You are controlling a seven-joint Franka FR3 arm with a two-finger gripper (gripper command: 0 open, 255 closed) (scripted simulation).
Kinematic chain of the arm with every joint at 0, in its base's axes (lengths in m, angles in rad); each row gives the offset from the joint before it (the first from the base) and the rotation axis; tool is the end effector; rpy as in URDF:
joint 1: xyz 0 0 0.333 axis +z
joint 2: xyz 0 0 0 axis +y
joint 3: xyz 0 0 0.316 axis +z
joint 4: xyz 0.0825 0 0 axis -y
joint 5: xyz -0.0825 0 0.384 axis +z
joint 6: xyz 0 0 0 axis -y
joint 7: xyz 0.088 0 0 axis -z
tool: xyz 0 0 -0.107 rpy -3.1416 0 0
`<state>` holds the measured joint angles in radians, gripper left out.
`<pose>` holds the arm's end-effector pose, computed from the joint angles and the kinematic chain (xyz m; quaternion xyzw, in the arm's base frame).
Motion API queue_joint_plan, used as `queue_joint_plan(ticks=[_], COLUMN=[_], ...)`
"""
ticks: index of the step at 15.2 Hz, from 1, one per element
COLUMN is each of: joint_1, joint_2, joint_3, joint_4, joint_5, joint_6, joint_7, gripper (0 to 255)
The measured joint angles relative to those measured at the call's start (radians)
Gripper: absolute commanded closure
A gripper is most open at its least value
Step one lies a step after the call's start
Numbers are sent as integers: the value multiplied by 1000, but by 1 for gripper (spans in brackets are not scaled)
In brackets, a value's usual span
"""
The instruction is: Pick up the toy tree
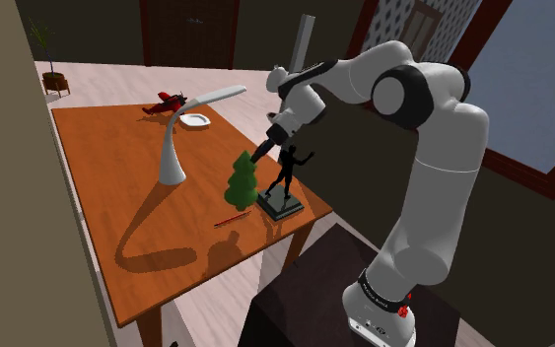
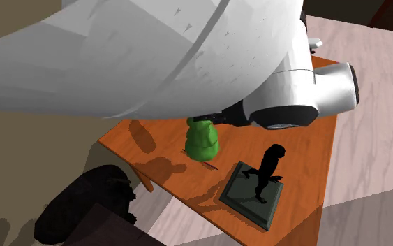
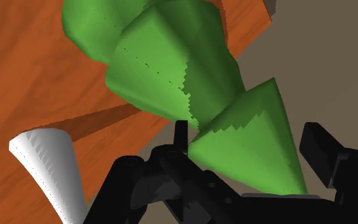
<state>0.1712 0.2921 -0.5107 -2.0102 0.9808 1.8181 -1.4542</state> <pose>0.5561 -0.1145 0.3187 -0.8709 -0.2845 -0.1635 0.3660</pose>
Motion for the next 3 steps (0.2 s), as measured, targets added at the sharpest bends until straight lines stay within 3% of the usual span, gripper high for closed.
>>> queue_joint_plan(ticks=[3], joint_1=[2], joint_2=[-19], joint_3=[-4], joint_4=[9], joint_5=[-15], joint_6=[-13], joint_7=[22], gripper=[255])
